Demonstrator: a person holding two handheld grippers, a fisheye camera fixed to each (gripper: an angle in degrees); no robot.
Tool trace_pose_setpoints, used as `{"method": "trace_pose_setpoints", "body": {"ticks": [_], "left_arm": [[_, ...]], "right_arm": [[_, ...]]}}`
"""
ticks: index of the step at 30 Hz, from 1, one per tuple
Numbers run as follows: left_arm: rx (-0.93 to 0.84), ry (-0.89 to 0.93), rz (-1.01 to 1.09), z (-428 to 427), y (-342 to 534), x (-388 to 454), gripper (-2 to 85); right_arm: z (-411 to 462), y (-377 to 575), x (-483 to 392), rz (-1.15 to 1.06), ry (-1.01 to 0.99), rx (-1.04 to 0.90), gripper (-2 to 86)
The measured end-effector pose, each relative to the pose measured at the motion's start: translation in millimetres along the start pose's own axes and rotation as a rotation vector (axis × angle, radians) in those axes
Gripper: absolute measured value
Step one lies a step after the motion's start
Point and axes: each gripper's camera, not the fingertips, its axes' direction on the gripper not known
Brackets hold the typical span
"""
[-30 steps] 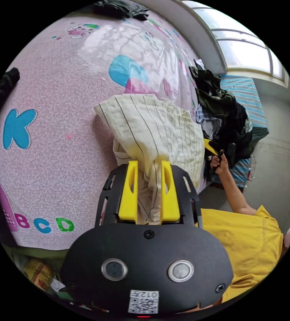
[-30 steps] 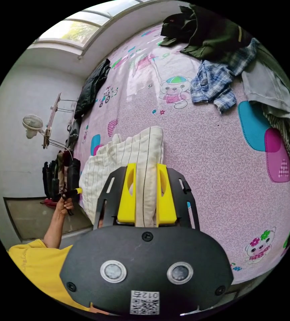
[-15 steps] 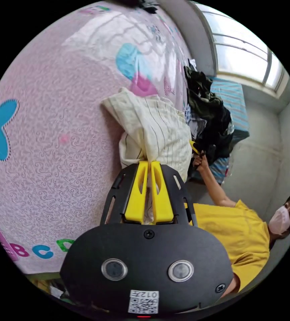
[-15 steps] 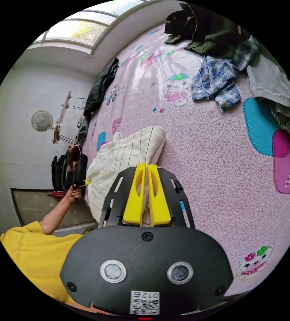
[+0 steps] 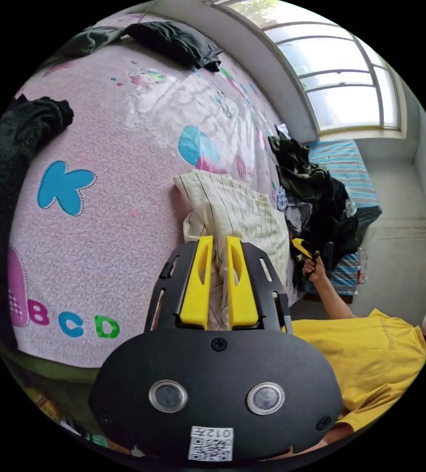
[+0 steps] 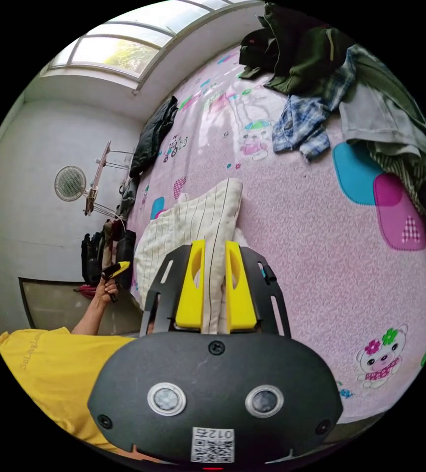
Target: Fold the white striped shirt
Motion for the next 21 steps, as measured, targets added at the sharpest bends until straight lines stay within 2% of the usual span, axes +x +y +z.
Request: {"method": "trace_pose_setpoints", "body": {"ticks": [3, 6, 10, 13, 18, 21], "left_arm": [[-0.07, -0.033, 0.171, 15.2, 10.3, 38.4, 1.0], [-0.185, -0.024, 0.334, 43.8, 21.9, 66.9, 0.6], [-0.303, -0.211, 0.25, 79.4, 26.6, 52.4, 0.4], [-0.246, -0.078, 0.117, 82.1, 30.6, 27.1, 0.3], [-0.148, -0.081, 0.058, 65.9, 48.4, 18.9, 0.4], [-0.057, -0.142, 0.134, 47.4, 60.5, 39.3, 0.4]], "right_arm": [[6.6, 29.8, -13.3, -0.032, 0.003, -0.02, 6.5], [27.0, 48.8, -27.4, -0.1, 0.155, -0.083, 6.6], [60.2, 53.3, -29.8, -0.181, 0.299, -0.152, 4.3], [77.7, 51.9, -31.5, -0.196, 0.347, -0.195, 4.2], [76.3, 57.1, -28.8, -0.085, 0.271, -0.169, 5.3], [60.4, 72.1, -49.4, -0.132, 0.333, -0.057, 3.3]]}}
